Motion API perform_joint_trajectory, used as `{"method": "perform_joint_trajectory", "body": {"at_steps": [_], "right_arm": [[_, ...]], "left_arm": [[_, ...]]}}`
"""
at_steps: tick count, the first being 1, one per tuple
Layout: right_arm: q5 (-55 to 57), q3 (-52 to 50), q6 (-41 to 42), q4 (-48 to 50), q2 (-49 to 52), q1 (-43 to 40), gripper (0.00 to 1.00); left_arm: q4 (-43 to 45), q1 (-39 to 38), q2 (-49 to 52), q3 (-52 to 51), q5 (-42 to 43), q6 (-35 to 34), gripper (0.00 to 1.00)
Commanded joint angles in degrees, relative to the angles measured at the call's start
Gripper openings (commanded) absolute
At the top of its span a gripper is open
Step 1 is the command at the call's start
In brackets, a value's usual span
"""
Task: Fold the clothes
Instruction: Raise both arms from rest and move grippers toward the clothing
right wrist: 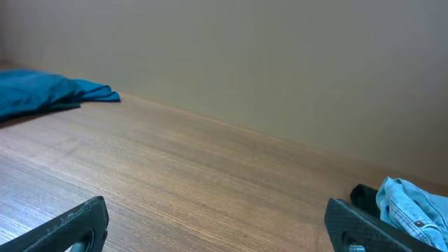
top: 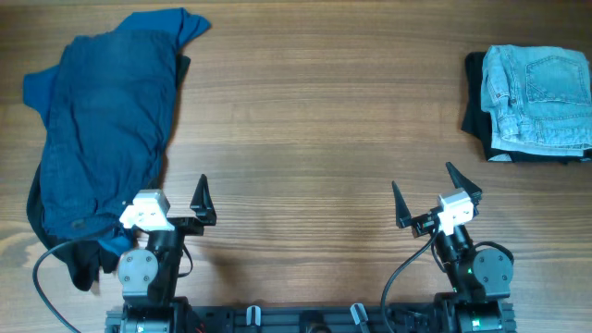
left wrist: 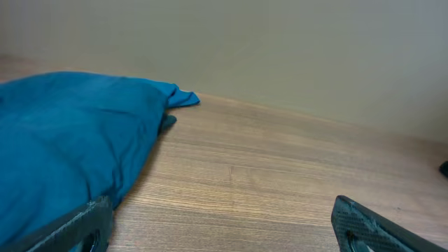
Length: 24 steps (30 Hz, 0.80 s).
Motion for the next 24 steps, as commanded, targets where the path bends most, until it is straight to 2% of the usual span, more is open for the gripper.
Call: {"method": "perform_joint_trajectory", "body": {"at_steps": [1,18,24], "right_arm": [[0.57,-0.09,1.14,0.00,-0.50,-0.57,1.00],[0.57,-0.09,-0.83,2.21,-0.50,-0.57,1.00],[0.57,0.04,-1.51,10.27,-0.50,-0.57,1.00]], "left_arm": [[-0.31,-0.22,0.13,-0.26,-0.74,0.72,1.00],[-0.31,-0.22,0.13,-0.26,-0.72,0.72,1.00],[4.76,-0.22,0.13,-0.24,1.27,0.76,1.00]]}}
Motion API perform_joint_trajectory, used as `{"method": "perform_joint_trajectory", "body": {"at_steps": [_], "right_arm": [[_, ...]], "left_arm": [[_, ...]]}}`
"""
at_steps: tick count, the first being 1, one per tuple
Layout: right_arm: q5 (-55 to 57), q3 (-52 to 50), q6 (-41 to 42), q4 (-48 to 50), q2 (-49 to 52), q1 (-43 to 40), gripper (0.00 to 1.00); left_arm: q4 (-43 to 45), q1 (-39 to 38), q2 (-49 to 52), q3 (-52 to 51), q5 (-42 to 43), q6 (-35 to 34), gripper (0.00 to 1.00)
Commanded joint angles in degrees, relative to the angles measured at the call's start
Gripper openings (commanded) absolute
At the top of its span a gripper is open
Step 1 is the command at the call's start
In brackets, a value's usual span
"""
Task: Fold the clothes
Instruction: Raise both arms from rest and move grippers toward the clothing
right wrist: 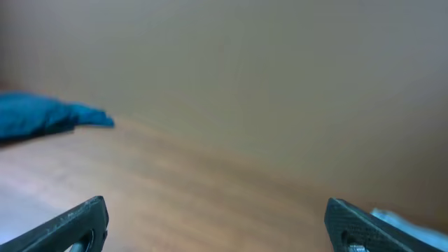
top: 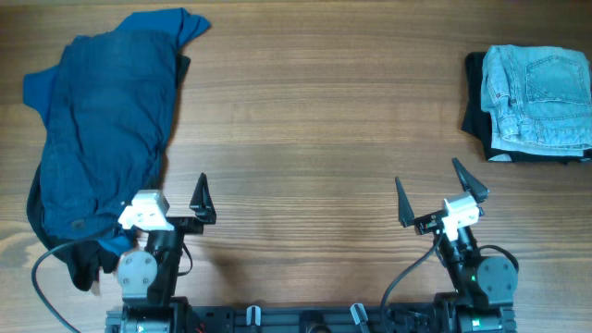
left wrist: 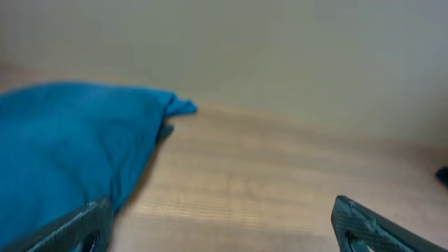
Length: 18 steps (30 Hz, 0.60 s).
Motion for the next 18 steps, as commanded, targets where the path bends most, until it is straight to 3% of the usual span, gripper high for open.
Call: {"method": "perform_joint_trajectory", "body": {"at_steps": [1,11,18], "right_arm": [[0.55,0.46,-0.74,3.89,-0.50,-0.55,1.00],[1.95,7.37,0.26,8.44,0.26,-0.55,1.00],[6.95,15.93,0.22,8.52,10.45,-0.55,1.00]], "left_arm": [[2.99,-0.22,0.04,-0.17,1.16,0.76,1.00],[3.10,-0.22,3.69,8.48,-0.35,0.96,1.00],[2.34,-0.22,23.34,22.93,-1.51,0.90,1.00]]}}
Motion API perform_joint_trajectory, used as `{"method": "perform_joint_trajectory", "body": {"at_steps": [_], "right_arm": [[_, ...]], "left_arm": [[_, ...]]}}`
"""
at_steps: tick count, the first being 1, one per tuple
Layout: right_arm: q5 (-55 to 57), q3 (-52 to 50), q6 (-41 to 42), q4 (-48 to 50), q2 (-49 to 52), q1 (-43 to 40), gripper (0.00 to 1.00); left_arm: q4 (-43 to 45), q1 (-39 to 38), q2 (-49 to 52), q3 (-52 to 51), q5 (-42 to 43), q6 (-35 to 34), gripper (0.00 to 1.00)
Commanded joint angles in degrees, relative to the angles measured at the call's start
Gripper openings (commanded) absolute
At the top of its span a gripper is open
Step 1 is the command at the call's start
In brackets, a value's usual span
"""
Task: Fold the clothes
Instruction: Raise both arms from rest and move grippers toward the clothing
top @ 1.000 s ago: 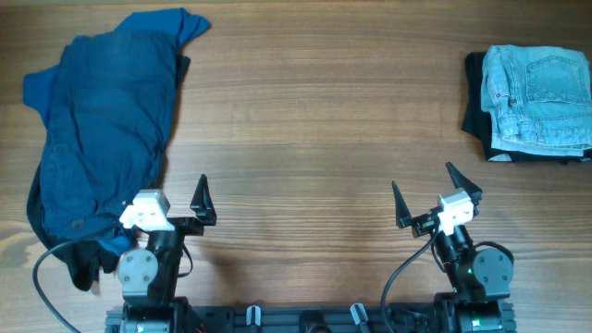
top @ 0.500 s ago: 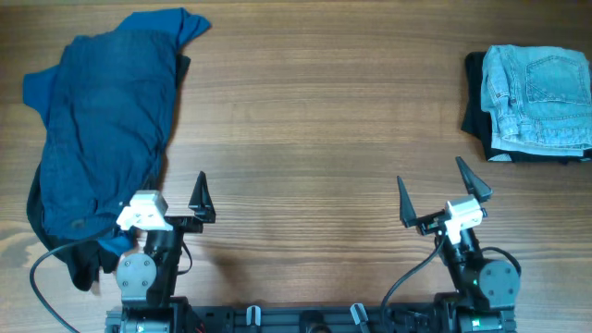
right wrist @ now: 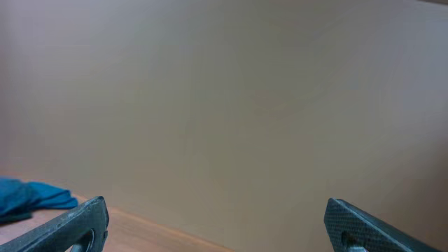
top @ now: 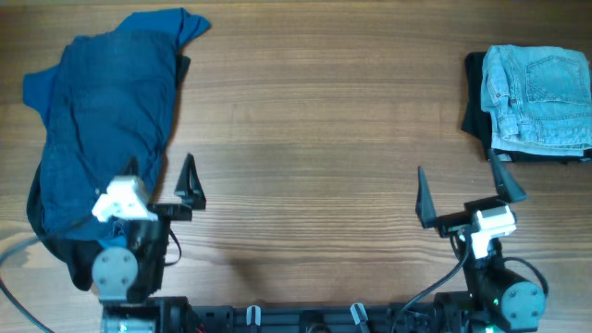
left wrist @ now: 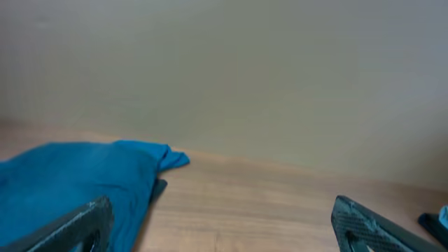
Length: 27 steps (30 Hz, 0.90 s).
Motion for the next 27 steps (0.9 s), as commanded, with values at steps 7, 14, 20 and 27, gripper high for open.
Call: {"method": "perform_joint_trajectory", "body": {"at_steps": [7,14,20,27], "right_arm": [[8.55,19.56,3.04,0.28,25.46,-0.44,1.00],[13.68,23.67,23.19,-3.08,35.26,-0.42,1.00],[12.57,23.67,52.24,-20.00,35.39,-0.42,1.00],[7.39,23.63,48.24,-22.64,36.48,-0.37,1.00]], "left_arm": [[-11.63,-0.26,32.00,26.40,-4.22,0.68,0.99],[-20.79,-0.26,40.24,35.28,0.26,0.24,1.00],[-31.50,-0.26,40.24,35.26,7.04,0.24,1.00],[-32.83,-0.26,40.24,35.26,9.20,0.28,1.00]]}}
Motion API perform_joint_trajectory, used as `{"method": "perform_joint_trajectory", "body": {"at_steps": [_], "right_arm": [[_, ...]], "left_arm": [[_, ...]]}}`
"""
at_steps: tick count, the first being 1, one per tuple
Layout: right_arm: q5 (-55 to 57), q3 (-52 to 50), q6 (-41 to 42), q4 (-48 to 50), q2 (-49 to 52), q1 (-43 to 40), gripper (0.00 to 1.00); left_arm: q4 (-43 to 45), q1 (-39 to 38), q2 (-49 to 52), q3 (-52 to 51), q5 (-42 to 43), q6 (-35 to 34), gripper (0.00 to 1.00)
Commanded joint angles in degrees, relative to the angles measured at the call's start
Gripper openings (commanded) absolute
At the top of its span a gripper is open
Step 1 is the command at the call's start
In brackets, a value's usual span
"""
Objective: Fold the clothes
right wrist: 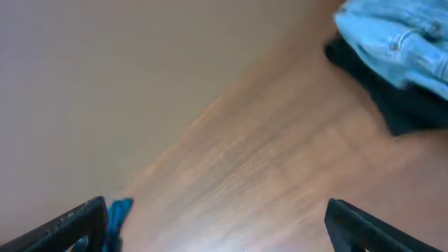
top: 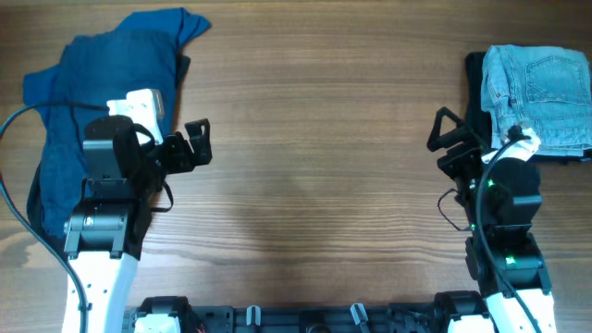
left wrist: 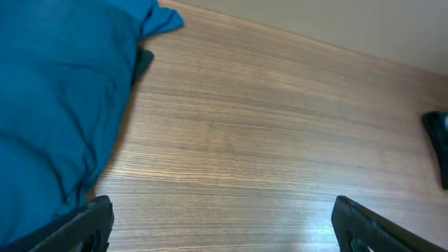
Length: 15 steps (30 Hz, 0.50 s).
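A crumpled heap of blue clothes [top: 97, 111] lies at the table's far left, with a dark garment peeking out beneath it; the left wrist view shows the blue cloth [left wrist: 56, 105] filling its left side. My left gripper [top: 198, 144] hangs open just right of the heap, over bare wood, and its left fingertip [left wrist: 94, 222] is near the cloth's edge. At the far right lies a folded stack: light denim [top: 536, 83] on a black garment [right wrist: 392, 98]. My right gripper [top: 446, 139] is open just left of that stack, holding nothing.
The wooden table [top: 314, 139] stretches between the two heaps. A plain wall [right wrist: 105, 70] rises behind the far edge. Both arm bases and cables stand at the near edge [top: 314, 319].
Both arms have left the near edge and now reach out over the table: the left gripper beside the blue heap, the right one beside the folded stack. Both stay open. The clothes have not moved.
At first both grippers were open and low by the near edge, close to their bases. They then stood a little wider apart, cameras facing the wall. Now each is out over the table next to a heap, holding nothing.
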Motion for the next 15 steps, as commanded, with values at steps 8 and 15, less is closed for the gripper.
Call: {"method": "perform_joint_trajectory", "body": {"at_steps": [8,15], "right_arm": [[-4.44,10.88,-13.09,-3.56,13.09,-0.13,0.99],[-4.39,28.22,-20.20,-10.88,29.64,-0.13,1.00]], "left_arm": [[4.94,-0.20,6.60,1.22,-0.35,-1.11,1.00],[8.46,-0.22,16.52,5.07,0.50,-1.86,1.00]]}}
